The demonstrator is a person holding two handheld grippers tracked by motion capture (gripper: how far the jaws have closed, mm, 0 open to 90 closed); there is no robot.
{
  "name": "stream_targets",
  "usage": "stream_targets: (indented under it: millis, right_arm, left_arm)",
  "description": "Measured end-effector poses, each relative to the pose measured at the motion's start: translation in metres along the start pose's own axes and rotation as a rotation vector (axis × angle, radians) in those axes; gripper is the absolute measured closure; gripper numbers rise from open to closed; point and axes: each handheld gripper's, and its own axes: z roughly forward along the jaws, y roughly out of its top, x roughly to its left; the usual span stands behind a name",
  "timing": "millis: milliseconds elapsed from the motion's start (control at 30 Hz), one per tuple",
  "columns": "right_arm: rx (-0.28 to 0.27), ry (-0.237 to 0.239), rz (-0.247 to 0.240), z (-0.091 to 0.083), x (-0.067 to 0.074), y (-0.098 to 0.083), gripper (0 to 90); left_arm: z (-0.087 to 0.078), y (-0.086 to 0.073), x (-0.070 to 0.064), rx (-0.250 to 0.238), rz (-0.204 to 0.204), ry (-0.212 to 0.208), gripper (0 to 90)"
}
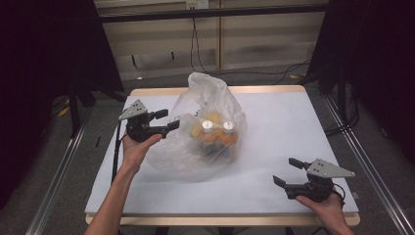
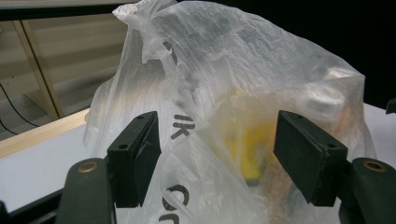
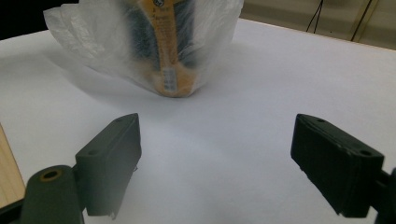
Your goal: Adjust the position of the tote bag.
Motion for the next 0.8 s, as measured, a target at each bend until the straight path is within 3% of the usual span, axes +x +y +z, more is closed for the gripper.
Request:
stream_targets:
  millis: [300, 500, 600, 700, 733, 800]
  right_arm:
    - [0.001, 0.004, 0.003, 0.0, 0.0, 0.0, 15.6]
    - [0.004, 0.004, 0.002, 0.0, 0.0, 0.0, 14.4]
    - [0.006, 0.0, 0.001, 0.001, -0.001, -0.001, 14.0]
    - [0.012, -0.003, 0.008, 0.001, -0.001, -0.001, 13.6]
    - [0.013, 0.0, 0.006, 0.001, -0.001, 0.0, 13.6]
    - [0.011, -0.002, 0.005, 0.001, -0.001, 0.0, 13.6]
  left_arm:
    - [0.024, 0.001, 0.01, 0.053, -0.012, -0.023, 26.5]
    - [0.036, -0.012, 0.011, 0.12, -0.025, -0.051, 25.6]
    - [0.036, -0.021, 0.011, 0.083, -0.05, -0.077, 33.9]
    - [0.039, -0.023, 0.007, 0.12, -0.018, -0.075, 47.7]
    - [0.038, -0.023, 0.007, 0.114, -0.02, -0.093, 53.3]
    - [0.037, -0.022, 0.006, 0.113, -0.023, -0.087, 63.2]
